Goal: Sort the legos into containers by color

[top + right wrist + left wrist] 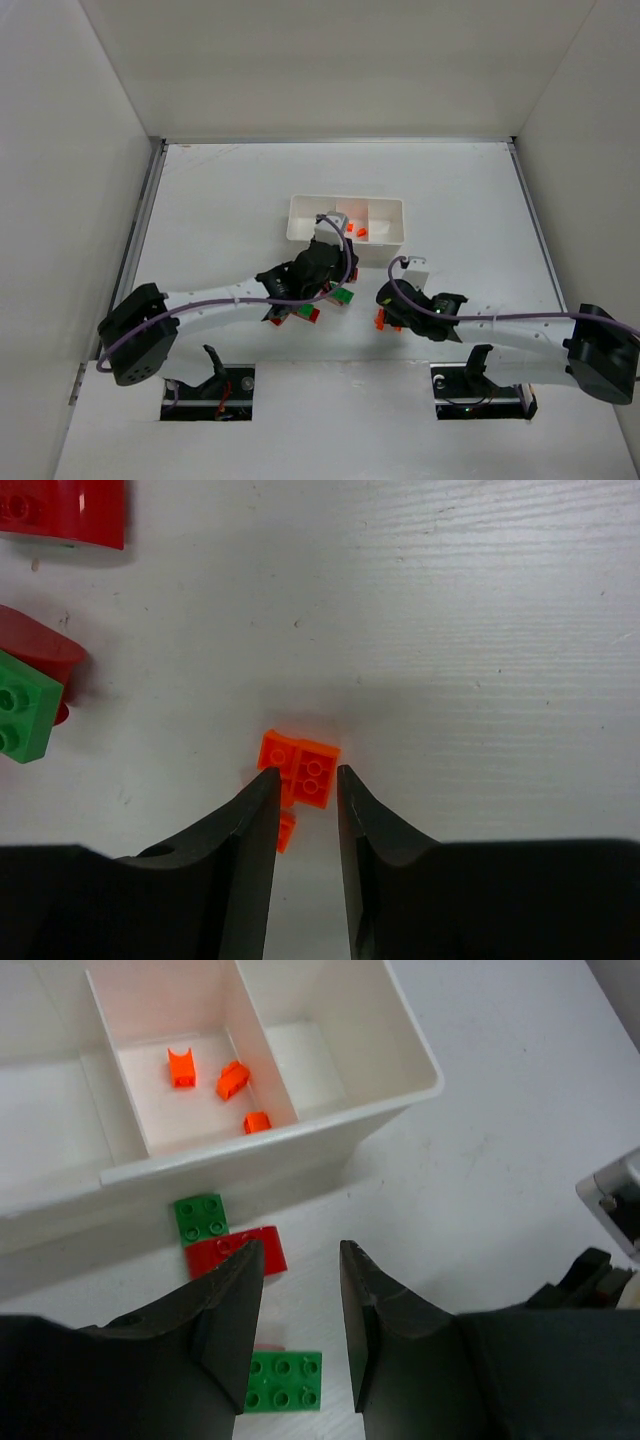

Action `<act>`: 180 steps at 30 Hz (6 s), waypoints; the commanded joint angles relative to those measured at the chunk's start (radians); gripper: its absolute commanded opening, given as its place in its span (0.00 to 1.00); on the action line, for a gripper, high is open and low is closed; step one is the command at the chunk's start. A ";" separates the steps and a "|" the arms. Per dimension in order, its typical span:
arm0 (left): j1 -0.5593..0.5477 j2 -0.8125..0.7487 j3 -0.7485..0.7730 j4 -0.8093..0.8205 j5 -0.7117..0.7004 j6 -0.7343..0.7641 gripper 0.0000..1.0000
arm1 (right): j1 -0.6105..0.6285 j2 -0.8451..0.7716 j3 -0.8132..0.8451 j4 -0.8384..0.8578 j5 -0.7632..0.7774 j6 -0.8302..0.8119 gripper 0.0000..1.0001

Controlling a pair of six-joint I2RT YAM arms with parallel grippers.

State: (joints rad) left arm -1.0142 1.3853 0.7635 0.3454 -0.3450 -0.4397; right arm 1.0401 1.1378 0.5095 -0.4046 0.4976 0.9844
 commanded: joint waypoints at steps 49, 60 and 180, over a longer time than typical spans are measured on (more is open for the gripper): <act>-0.398 0.287 0.046 -0.068 -0.078 -0.142 0.30 | -0.277 -0.323 -0.006 0.065 0.021 -0.125 0.17; -0.395 0.388 0.097 -0.080 -0.088 -0.159 0.29 | -0.274 -0.349 -0.028 0.102 -0.001 -0.133 0.17; -0.284 -0.005 -0.084 0.004 -0.054 -0.110 0.39 | 0.007 -0.286 0.008 -0.263 0.082 0.209 0.19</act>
State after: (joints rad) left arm -1.2797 1.3540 0.6270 0.3256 -0.3740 -0.5465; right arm 1.0771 0.9253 0.5205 -0.6346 0.5175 1.1942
